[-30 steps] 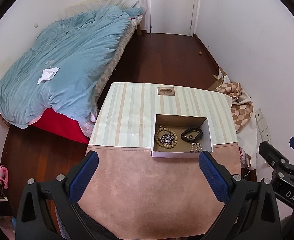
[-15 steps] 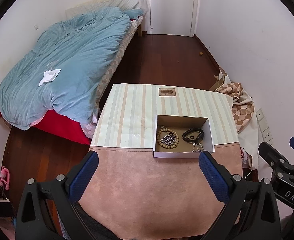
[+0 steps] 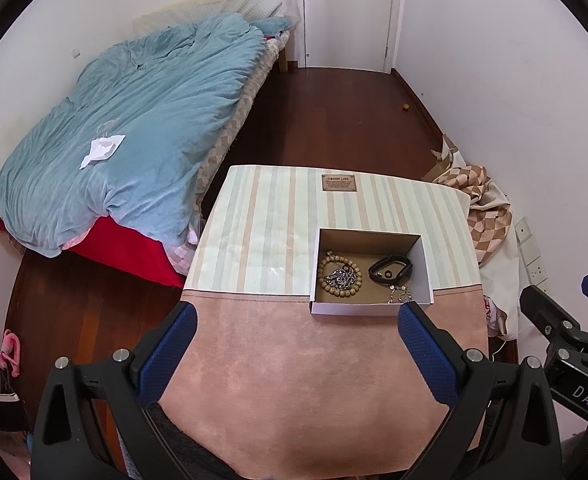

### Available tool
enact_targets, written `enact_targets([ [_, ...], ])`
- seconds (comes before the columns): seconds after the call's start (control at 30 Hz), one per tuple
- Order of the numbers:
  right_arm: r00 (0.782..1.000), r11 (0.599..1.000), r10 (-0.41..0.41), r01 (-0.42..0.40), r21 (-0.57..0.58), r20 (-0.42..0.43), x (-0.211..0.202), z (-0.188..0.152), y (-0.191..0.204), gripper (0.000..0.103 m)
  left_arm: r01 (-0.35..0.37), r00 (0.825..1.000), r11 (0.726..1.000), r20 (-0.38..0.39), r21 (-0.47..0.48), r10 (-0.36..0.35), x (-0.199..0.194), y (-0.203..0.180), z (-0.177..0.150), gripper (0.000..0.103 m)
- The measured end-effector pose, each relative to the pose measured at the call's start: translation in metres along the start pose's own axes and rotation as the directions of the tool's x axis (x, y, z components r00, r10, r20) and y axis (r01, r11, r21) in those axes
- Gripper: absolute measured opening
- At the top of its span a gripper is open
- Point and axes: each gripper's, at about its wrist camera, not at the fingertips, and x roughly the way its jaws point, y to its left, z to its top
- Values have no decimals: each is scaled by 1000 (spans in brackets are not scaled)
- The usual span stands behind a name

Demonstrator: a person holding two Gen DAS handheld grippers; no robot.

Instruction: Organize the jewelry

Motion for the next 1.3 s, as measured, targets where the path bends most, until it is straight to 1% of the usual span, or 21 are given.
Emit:
enact_targets([
  [1.3, 1000, 1000, -8, 8, -5, 7, -4, 0, -2, 103, -6, 1000, 1000, 13, 4, 6, -5, 0, -2, 102],
])
